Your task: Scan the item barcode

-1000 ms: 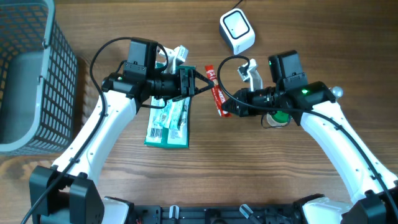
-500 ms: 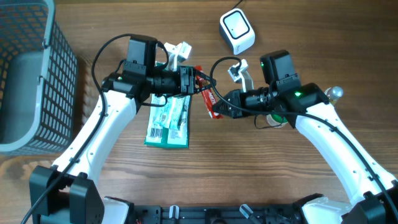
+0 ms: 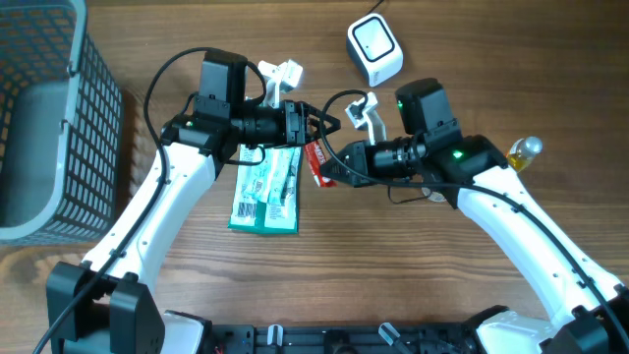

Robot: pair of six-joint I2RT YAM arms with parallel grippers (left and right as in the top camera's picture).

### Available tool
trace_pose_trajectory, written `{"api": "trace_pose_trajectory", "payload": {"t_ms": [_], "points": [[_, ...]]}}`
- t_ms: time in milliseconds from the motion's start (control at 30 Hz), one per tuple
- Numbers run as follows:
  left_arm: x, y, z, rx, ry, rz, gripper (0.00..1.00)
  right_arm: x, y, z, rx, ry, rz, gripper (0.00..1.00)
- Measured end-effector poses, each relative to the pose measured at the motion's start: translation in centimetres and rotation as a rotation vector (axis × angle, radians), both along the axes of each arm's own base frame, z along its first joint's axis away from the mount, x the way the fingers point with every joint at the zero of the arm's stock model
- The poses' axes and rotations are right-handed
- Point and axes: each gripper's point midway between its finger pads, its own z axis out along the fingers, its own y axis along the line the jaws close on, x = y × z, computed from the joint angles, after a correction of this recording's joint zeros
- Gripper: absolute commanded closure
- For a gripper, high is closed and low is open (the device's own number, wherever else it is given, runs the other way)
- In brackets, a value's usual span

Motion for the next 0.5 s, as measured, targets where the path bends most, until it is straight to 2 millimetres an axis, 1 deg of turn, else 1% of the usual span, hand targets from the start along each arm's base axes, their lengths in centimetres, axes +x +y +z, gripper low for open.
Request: {"api": "trace_pose_trajectory", "payload": {"t_ms": [67, 167, 200, 233, 300, 367, 500], "points": [[0.1, 0.0, 0.1, -0.003, -0.011, 0.0, 0.74, 0.0, 0.1, 0.1, 0.005, 0.007, -0.005, 0.96], [0.3, -0.2, 0.6, -0.017, -0.032, -0.006, 0.75, 0.2, 0.2, 0.3, 0.014, 0.01, -0.013, 0.96], [0.5, -0.4, 1.2, -0.038, -0.061, -0.017, 0.75, 0.3, 0.3, 0.4, 0.018, 0.005, -0.015, 0.96], [0.4, -0.5, 1.5, -0.055, -0.072, -0.03, 0.79, 0.4, 0.3, 0.5, 0.021, 0.003, -0.016, 0.96], [0.4, -0.5, 1.9, -0.073, -0.078, -0.043, 0.83, 0.4, 0.3, 0.5, 0.023, 0.006, -0.02, 0.96], [0.3, -0.3, 2.1, -0.086, -0.077, -0.049, 0.96, 0.5, 0.3, 0.6, 0.025, 0.005, -0.021, 0.96], [0.4, -0.1, 2.2, -0.091, -0.076, -0.049, 0.96, 0.6, 0.4, 0.7, 0.029, 0.0, -0.023, 0.95]]}}
